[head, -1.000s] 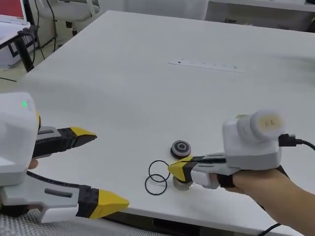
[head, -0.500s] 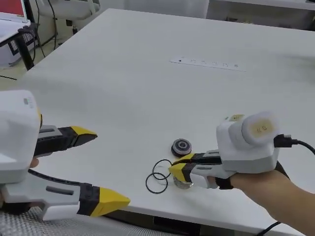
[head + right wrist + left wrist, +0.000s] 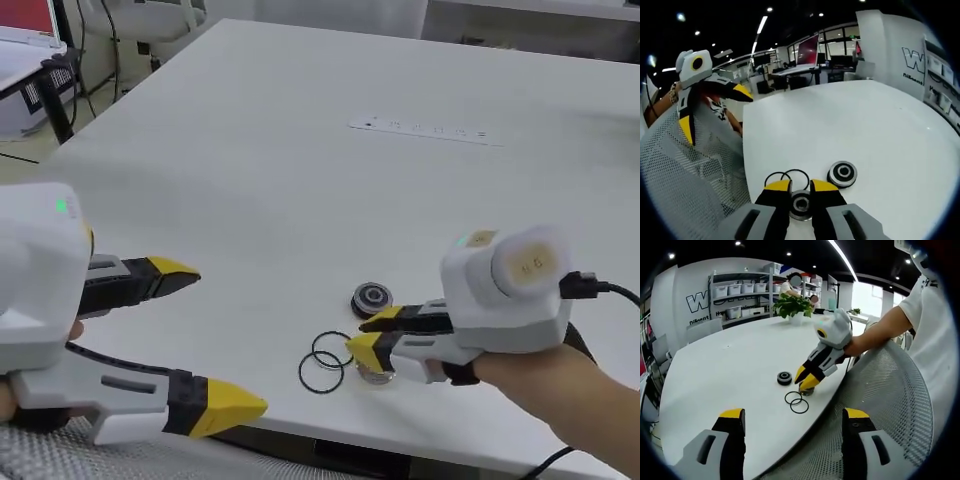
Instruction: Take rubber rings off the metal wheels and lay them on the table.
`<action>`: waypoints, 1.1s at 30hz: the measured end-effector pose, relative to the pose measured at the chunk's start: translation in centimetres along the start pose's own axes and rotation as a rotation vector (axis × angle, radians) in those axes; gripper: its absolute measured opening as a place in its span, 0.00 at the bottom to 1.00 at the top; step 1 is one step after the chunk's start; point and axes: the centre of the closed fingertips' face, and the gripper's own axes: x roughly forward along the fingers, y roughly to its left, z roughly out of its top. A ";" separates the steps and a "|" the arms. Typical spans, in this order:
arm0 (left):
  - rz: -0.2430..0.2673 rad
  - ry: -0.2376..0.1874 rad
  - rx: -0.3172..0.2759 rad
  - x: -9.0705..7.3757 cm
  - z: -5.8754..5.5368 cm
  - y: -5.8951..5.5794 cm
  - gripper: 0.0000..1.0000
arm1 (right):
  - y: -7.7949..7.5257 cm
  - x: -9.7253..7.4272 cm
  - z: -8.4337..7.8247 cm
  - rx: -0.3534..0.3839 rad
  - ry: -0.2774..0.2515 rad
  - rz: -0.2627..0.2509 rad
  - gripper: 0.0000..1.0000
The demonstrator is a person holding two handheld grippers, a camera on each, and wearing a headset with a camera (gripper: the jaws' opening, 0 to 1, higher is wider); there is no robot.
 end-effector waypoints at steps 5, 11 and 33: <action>0.002 -0.002 0.003 0.0 0.0 0.0 0.76 | -0.5 -0.6 0.8 0.042 -0.037 -0.006 0.11; 0.005 -0.004 0.005 0.0 0.0 0.1 0.76 | -1.0 -1.2 1.5 0.053 -0.064 -0.020 0.13; -0.073 -0.086 0.027 -0.9 2.3 -0.5 0.82 | -4.3 -4.2 3.6 0.103 -0.181 -0.108 0.19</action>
